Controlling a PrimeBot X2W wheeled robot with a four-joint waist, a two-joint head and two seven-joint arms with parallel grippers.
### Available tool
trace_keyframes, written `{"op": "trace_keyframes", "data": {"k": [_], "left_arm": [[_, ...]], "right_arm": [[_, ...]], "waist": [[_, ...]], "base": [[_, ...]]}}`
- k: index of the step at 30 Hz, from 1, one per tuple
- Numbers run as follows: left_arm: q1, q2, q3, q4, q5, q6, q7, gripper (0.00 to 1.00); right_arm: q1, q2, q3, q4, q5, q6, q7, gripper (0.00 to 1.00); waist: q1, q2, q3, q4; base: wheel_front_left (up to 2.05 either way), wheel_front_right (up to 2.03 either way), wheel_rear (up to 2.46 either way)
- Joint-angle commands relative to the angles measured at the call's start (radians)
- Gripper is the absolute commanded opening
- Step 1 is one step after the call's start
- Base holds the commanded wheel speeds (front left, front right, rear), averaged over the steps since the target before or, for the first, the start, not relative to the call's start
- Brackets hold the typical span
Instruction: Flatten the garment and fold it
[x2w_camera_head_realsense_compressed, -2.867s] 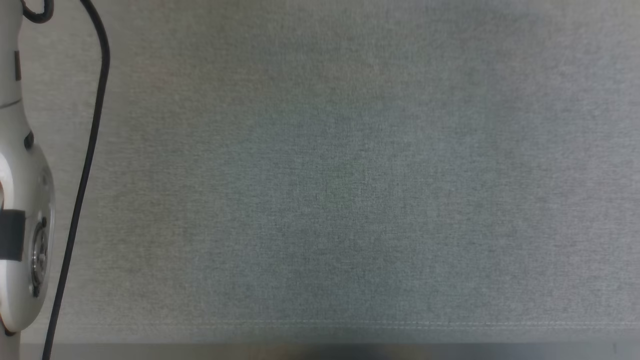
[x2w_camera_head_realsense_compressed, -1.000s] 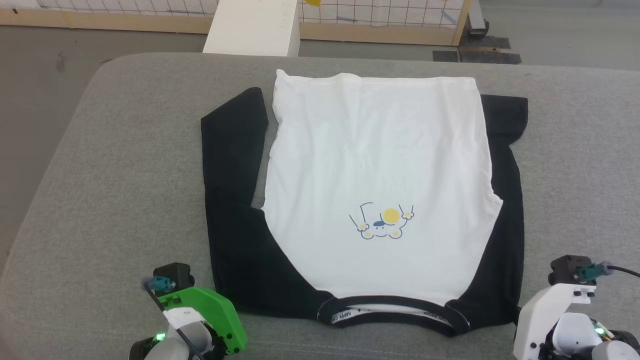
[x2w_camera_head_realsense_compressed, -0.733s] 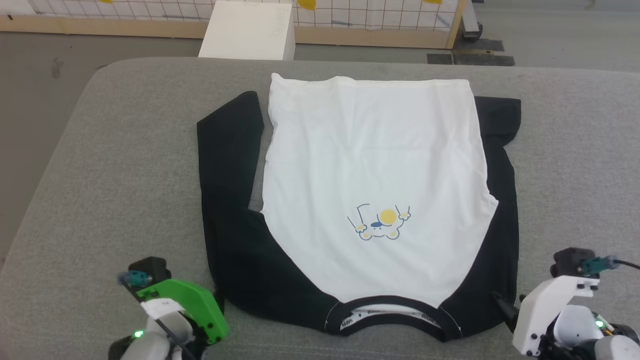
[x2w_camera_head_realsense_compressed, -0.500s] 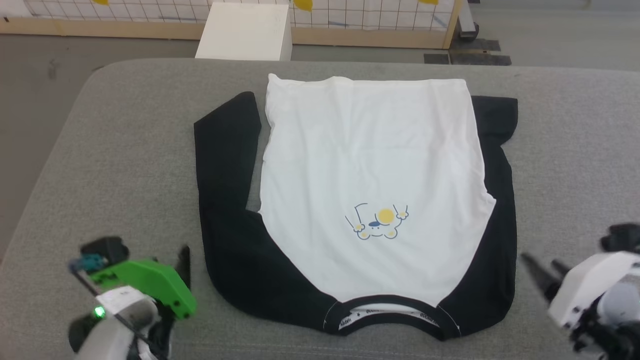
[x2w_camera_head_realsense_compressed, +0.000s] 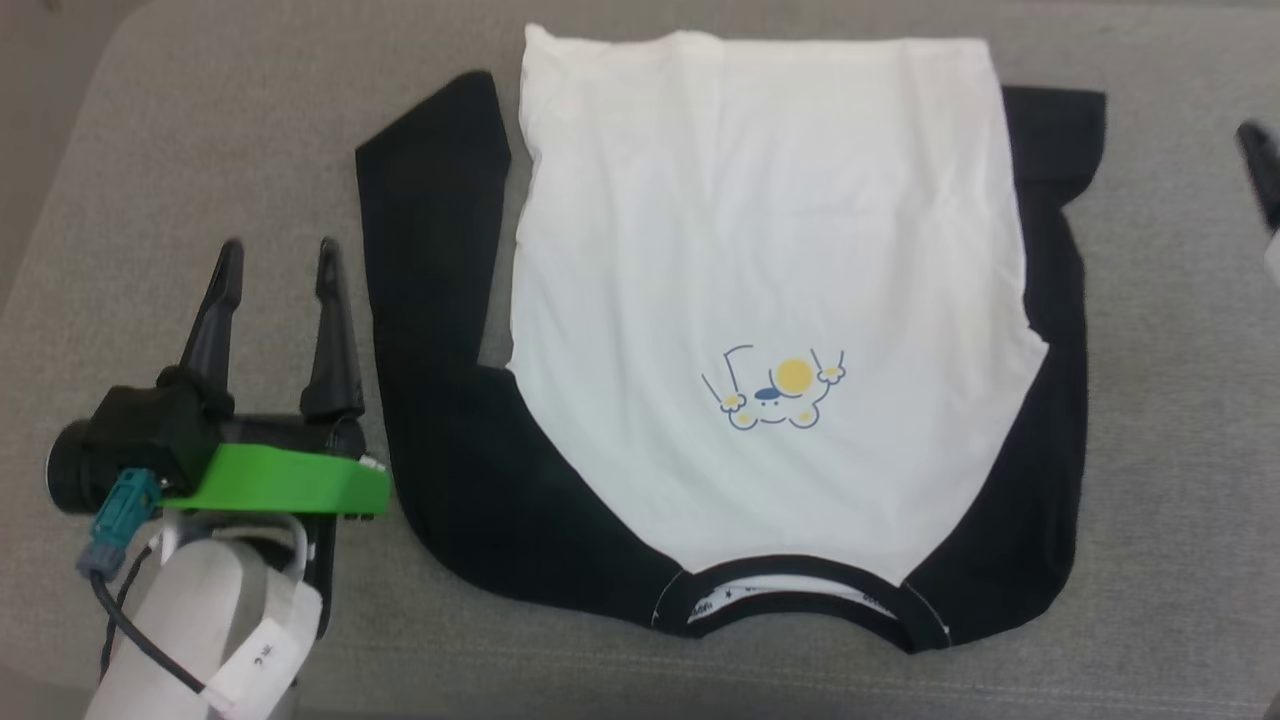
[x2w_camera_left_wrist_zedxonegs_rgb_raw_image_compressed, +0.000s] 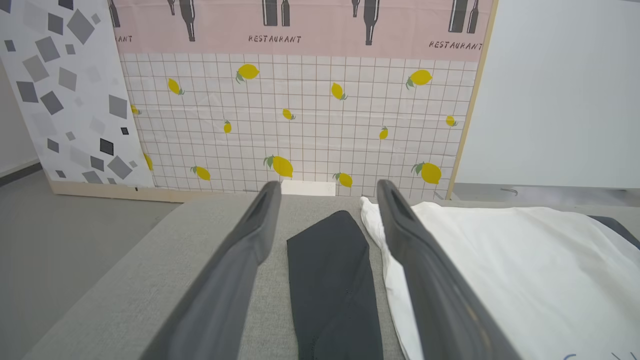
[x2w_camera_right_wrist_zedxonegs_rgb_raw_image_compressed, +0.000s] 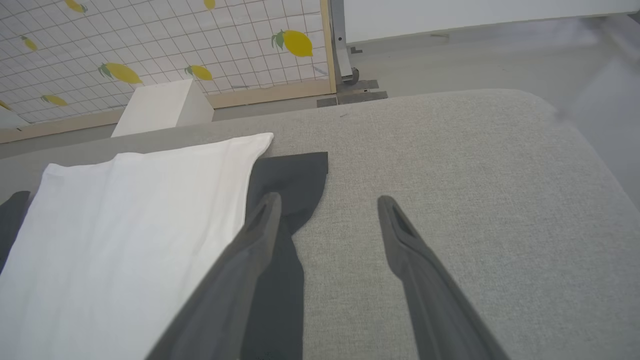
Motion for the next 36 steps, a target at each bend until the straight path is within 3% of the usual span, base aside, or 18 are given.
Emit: {"op": "trace_keyframes", "data": {"k": [1, 5, 9, 18, 25, 26, 27, 36], "left_arm": [[-0.032, -0.017, 0.003, -0.022, 0.035, -0.010, -0.007, 1.00], [-0.067, -0.090, 0.034, -0.091, 0.125, -0.040, -0.008, 1.00], [-0.075, -0.142, 0.066, -0.119, 0.171, -0.066, -0.008, 1.00], [-0.077, -0.224, 0.127, -0.169, 0.248, -0.131, -0.008, 1.00], [-0.070, -0.265, 0.160, -0.159, 0.277, -0.174, -0.008, 1.00], [-0.069, -0.271, 0.165, -0.154, 0.279, -0.180, -0.008, 1.00], [-0.067, -0.275, 0.169, -0.149, 0.281, -0.185, -0.008, 1.00], [-0.045, -0.297, 0.202, -0.095, 0.291, -0.216, -0.009, 1.00]], "right_arm": [[-0.057, -0.017, 0.001, 0.038, -0.038, -0.002, 0.005, 1.00], [-0.220, -0.063, -0.011, 0.168, -0.154, -0.002, 0.043, 1.00], [-0.304, -0.082, -0.007, 0.217, -0.221, -0.002, 0.060, 1.00], [-0.391, -0.120, 0.037, 0.275, -0.270, -0.002, 0.090, 1.00], [-0.387, -0.128, 0.078, 0.338, -0.254, -0.002, 0.096, 1.00], [-0.386, -0.128, 0.081, 0.347, -0.244, -0.002, 0.099, 0.34], [-0.385, -0.131, 0.087, 0.352, -0.235, -0.002, 0.100, 0.00], [-0.374, -0.147, 0.024, 0.327, -0.153, -0.002, 0.011, 0.00]], "waist": [[0.0000, 0.0000, 0.129, 0.045], [0.0000, 0.0000, 0.237, 0.081], [0.0000, 0.0000, 0.306, 0.104], [0.0000, 0.0000, 0.403, 0.142], [0.0000, 0.0000, 0.407, 0.145], [0.0000, 0.0000, 0.400, 0.144], [0.0000, 0.0000, 0.393, 0.143], [0.0000, 0.0000, 0.260, 0.109]], "base": [[0.00, 0.00, 0.00], [0.00, 0.00, 0.00], [0.00, 0.00, 0.00], [0.00, 0.00, 0.00], [0.00, 0.00, 0.00], [0.00, 0.00, 0.00], [0.00, 0.00, 0.00], [0.00, 0.00, 0.00]]}}
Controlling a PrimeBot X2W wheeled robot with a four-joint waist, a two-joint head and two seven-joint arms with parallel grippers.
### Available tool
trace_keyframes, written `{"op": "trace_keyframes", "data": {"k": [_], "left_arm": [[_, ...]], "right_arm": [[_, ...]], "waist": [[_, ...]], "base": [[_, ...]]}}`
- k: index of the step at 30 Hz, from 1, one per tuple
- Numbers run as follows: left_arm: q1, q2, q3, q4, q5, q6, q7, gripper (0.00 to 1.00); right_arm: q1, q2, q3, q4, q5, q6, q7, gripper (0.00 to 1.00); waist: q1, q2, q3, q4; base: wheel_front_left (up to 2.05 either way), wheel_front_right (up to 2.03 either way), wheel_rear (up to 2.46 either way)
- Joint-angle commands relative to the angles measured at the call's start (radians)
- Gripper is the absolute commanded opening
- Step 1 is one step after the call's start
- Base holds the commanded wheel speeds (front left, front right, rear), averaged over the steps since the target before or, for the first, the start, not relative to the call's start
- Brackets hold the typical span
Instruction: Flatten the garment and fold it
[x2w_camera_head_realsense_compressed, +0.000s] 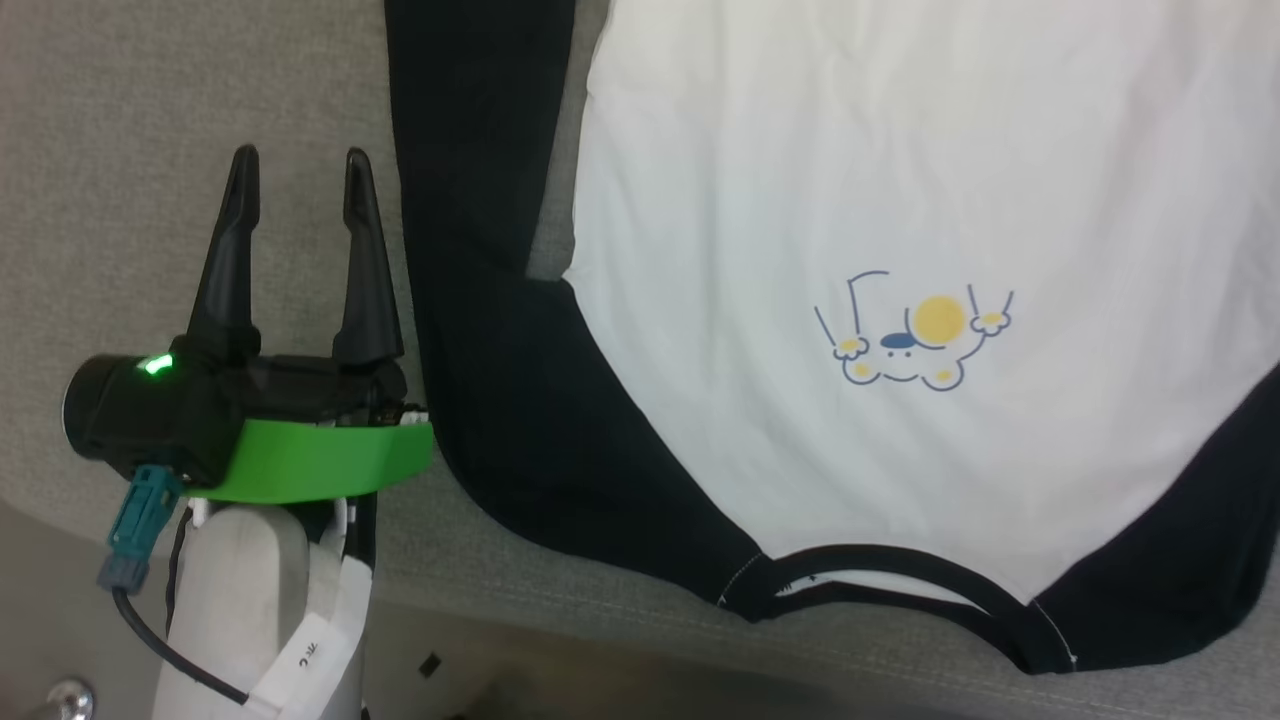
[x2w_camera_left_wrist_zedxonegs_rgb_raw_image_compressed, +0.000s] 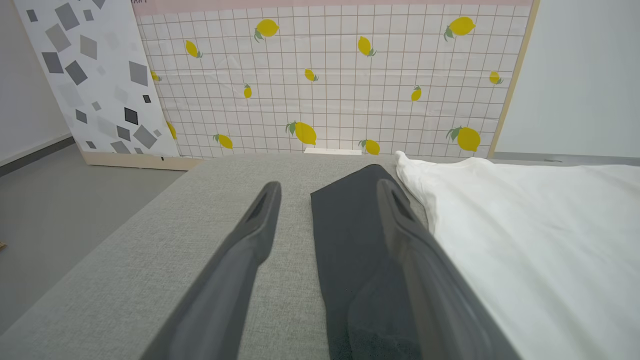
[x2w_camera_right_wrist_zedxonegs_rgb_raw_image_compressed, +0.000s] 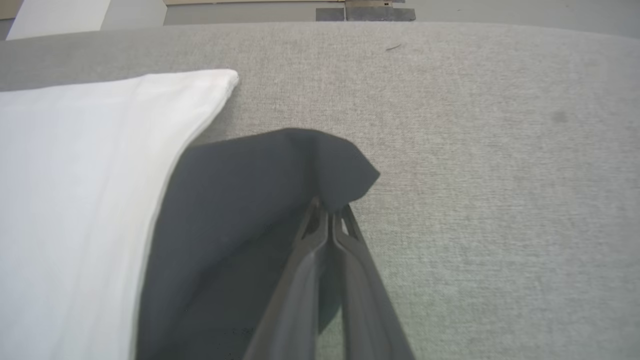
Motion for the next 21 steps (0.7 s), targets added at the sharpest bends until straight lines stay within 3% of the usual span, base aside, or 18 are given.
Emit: {"op": "trace_keyframes", "data": {"k": [1, 8, 21], "left_arm": [[0.017, -0.005, 0.011, 0.011, 0.005, -0.007, -0.004, 1.00], [0.083, -0.010, 0.058, 0.053, 0.003, -0.013, -0.004, 1.00], [0.212, -0.015, 0.112, 0.068, -0.012, -0.009, -0.004, 1.00]], "right_arm": [[0.018, -0.016, -0.004, -0.013, 0.017, -0.001, -0.016, 0.00], [0.159, -0.117, -0.025, -0.063, 0.053, -0.001, 0.001, 0.00], [0.419, -0.209, -0.146, -0.219, 0.058, -0.001, 0.086, 0.00]], "waist": [[-0.0001, 0.0000, -0.090, -0.035], [-0.0001, 0.0000, -0.235, -0.097], [-0.0001, 0.0000, -0.413, -0.148]], "base": [[0.00, 0.00, 0.00], [0.00, 0.00, 0.00], [0.00, 0.00, 0.00]]}}
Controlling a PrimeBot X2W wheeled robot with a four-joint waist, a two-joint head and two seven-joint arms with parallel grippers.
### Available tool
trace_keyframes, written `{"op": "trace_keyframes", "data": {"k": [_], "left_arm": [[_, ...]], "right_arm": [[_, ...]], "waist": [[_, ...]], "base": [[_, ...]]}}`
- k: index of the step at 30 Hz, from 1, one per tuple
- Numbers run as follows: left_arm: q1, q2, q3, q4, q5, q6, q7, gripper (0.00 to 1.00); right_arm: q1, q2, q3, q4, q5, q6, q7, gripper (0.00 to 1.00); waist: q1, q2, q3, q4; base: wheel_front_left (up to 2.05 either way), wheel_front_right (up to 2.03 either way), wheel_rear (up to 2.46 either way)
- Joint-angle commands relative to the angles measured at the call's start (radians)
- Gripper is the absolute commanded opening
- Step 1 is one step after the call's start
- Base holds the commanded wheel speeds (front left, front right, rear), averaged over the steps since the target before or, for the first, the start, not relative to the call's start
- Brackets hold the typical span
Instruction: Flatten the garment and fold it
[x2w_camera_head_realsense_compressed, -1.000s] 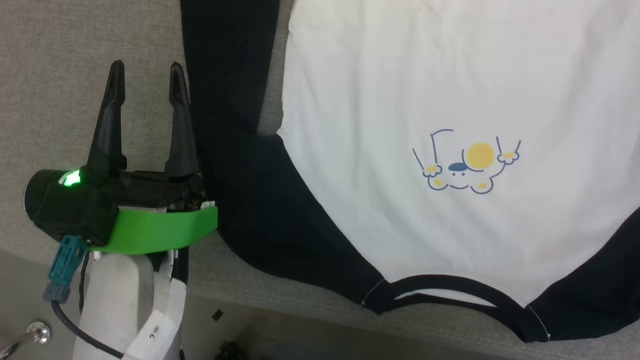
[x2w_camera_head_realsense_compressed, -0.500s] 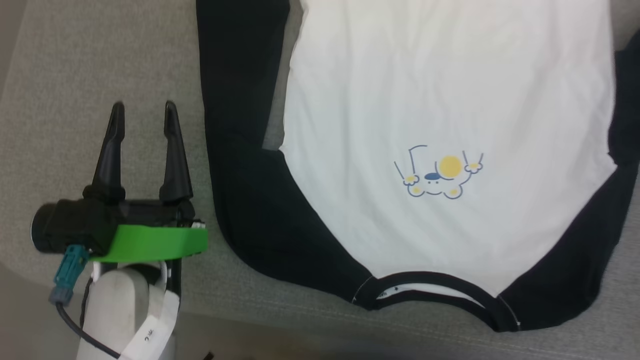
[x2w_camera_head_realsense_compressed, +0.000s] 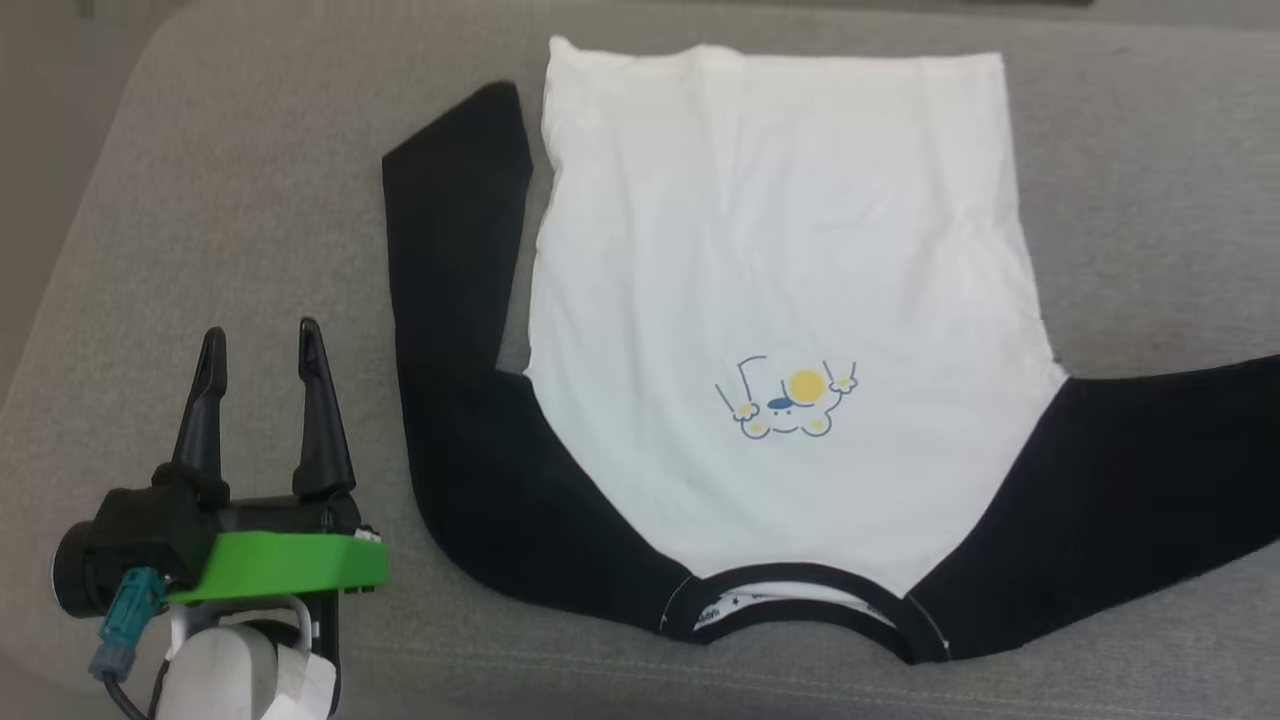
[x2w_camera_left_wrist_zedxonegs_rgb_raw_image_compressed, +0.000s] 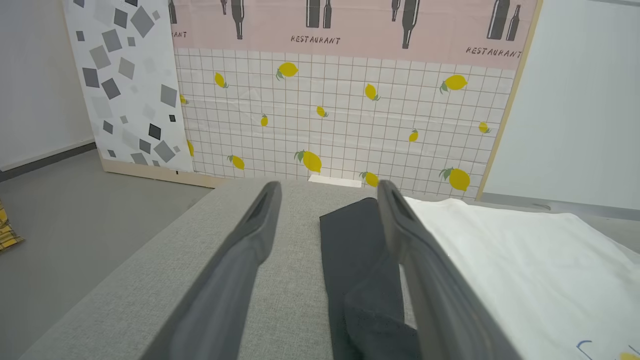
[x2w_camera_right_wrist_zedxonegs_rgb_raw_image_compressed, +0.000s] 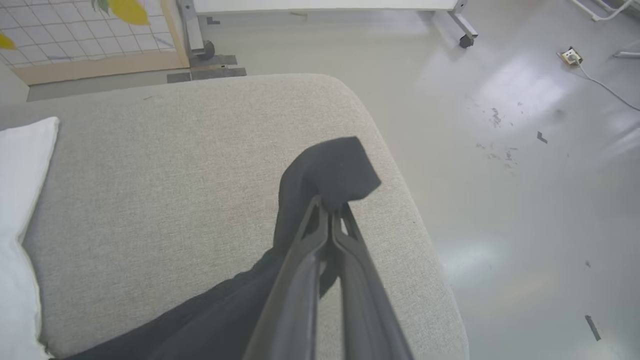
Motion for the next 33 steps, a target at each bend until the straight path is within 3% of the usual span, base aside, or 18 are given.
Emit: {"op": "trace_keyframes", "data": {"k": [1, 6, 14, 23, 33], "left_arm": [[0.014, -0.005, 0.002, -0.002, -0.003, -0.001, -0.004, 1.00], [0.026, -0.006, 0.004, -0.005, -0.006, -0.003, -0.004, 1.00], [0.040, -0.007, -0.002, -0.011, -0.011, -0.001, -0.004, 1.00], [0.041, -0.007, -0.012, -0.005, -0.014, -0.002, -0.004, 1.00], [0.032, -0.008, -0.042, 0.000, -0.031, 0.002, -0.004, 1.00]], "right_arm": [[0.015, -0.003, -0.005, -0.012, -0.003, -0.002, 0.009, 0.00], [0.038, -0.001, 0.056, -0.085, 0.029, -0.002, 0.022, 0.00], [0.050, 0.023, 0.367, -0.236, 0.154, -0.002, 0.015, 0.00], [0.035, 0.215, 0.753, -0.294, 0.238, -0.002, -0.023, 0.00], [-0.013, 0.432, 0.975, -0.032, 0.251, -0.002, -0.167, 0.00]], "waist": [[0.0001, -0.0001, -0.068, -0.034], [0.0001, -0.0001, -0.086, -0.031], [0.0001, -0.0001, -0.088, -0.023], [0.0001, -0.0001, -0.087, 0.002], [0.0001, -0.0001, -0.054, 0.054]], "base": [[0.00, 0.00, 0.00], [0.00, 0.00, 0.00], [0.00, 0.00, 0.00], [0.00, 0.00, 0.00], [0.00, 0.00, 0.00]]}}
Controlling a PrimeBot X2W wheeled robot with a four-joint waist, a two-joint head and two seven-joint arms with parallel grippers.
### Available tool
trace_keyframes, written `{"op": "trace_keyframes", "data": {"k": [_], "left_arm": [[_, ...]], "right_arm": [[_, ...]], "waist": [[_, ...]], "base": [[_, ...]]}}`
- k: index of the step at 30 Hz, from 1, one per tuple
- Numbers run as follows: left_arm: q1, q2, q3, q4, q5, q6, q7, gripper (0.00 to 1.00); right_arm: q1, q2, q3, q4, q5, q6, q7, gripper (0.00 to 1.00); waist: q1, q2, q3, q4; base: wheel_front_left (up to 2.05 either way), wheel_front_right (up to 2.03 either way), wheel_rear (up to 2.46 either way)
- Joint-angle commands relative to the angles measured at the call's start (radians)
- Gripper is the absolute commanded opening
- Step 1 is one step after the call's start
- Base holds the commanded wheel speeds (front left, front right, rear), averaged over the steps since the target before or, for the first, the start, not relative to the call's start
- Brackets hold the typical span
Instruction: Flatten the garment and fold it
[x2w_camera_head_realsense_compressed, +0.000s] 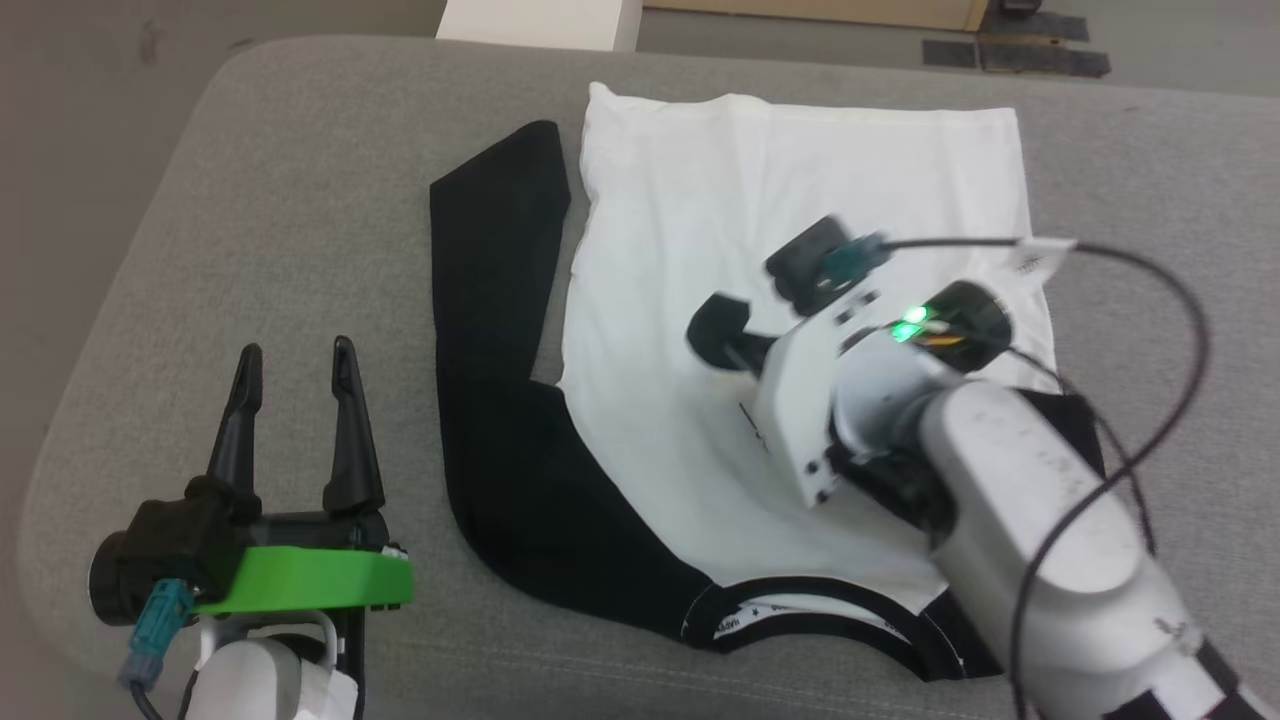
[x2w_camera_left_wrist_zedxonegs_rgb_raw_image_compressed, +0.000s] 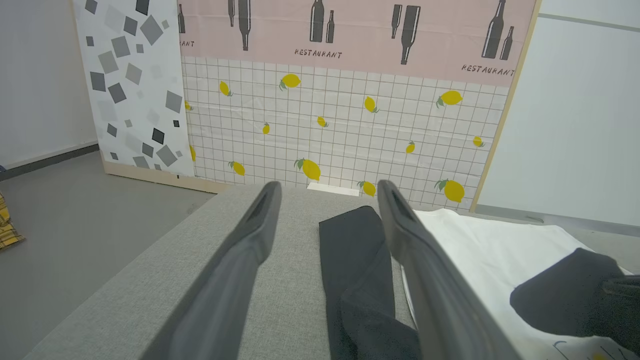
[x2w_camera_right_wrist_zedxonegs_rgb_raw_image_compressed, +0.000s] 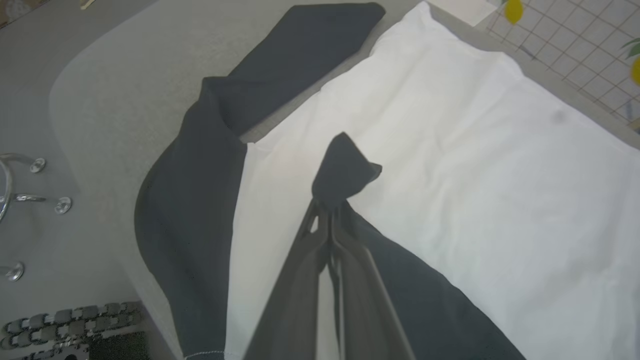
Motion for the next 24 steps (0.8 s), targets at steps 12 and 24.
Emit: {"op": "trace_keyframes", "data": {"k": [12, 24], "left_arm": [[-0.015, -0.003, -0.029, 0.006, -0.030, 0.016, -0.004, 1.00], [-0.009, -0.003, -0.020, 0.027, -0.034, 0.022, -0.004, 1.00]], "right_arm": [[-0.072, 0.083, 0.165, 0.282, 0.029, -0.002, -0.160, 0.00], [-0.104, 0.085, 0.273, 0.280, 0.228, -0.002, -0.222, 1.00]], "waist": [[0.0001, 0.0000, 0.082, 0.064], [0.0001, 0.0000, 0.045, 0.034]], "base": [[0.00, 0.00, 0.00], [0.00, 0.00, 0.00]]}}
